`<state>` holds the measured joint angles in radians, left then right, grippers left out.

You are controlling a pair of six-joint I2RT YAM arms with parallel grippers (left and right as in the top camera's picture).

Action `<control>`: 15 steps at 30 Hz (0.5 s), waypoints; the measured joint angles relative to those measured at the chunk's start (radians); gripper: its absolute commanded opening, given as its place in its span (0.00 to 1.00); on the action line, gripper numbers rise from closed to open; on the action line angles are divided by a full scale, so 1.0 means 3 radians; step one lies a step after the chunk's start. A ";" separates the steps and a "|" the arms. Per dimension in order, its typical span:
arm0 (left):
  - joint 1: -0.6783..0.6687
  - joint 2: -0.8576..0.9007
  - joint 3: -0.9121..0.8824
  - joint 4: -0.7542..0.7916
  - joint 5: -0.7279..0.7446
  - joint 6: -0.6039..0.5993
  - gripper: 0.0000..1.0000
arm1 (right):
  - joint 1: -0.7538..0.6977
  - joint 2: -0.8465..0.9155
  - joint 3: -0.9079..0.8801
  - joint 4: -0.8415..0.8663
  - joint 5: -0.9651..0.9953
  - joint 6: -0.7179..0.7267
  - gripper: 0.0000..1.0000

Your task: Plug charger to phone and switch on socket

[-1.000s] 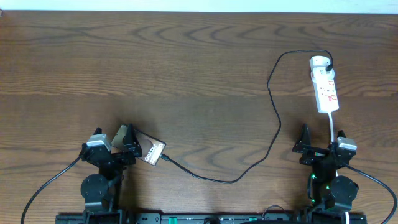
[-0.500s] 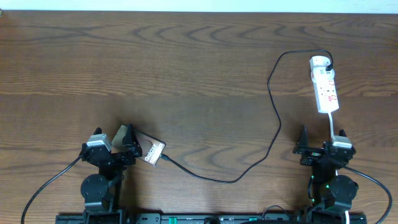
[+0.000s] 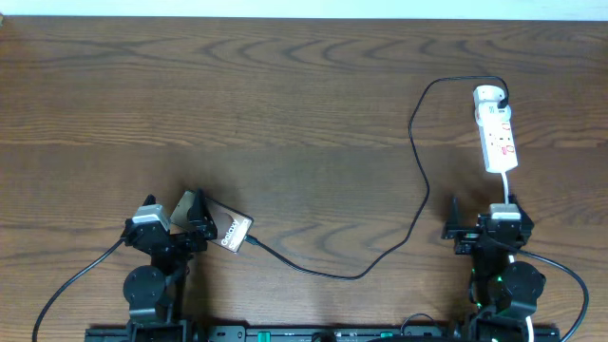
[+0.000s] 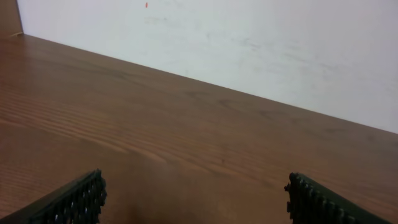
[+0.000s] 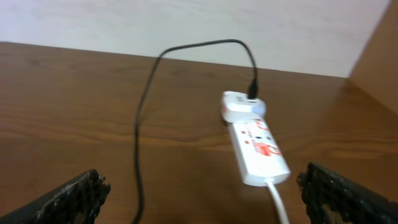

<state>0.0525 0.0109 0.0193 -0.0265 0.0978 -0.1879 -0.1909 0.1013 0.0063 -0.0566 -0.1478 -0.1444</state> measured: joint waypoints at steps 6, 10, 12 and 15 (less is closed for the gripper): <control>0.0000 0.0000 0.0000 0.0000 0.0000 0.0000 0.92 | 0.0003 0.0005 0.0000 0.0132 -0.0315 -0.0008 0.99; 0.0000 0.0000 0.0000 0.0000 0.0000 0.0000 0.92 | 0.0003 0.0006 0.0000 0.0268 -0.0511 -0.0011 0.99; 0.0000 0.0000 0.0000 0.0000 0.0000 0.0000 0.92 | 0.0003 0.0006 0.0000 0.0275 -0.0556 -0.0011 0.99; 0.0000 0.0000 0.0000 0.0000 0.0000 0.0001 0.92 | 0.0003 0.0006 0.0000 0.0240 -0.0525 -0.0020 0.99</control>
<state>0.0525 0.0109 0.0193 -0.0265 0.0978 -0.1875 -0.1902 0.1032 0.0063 0.0154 -0.3054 -0.1505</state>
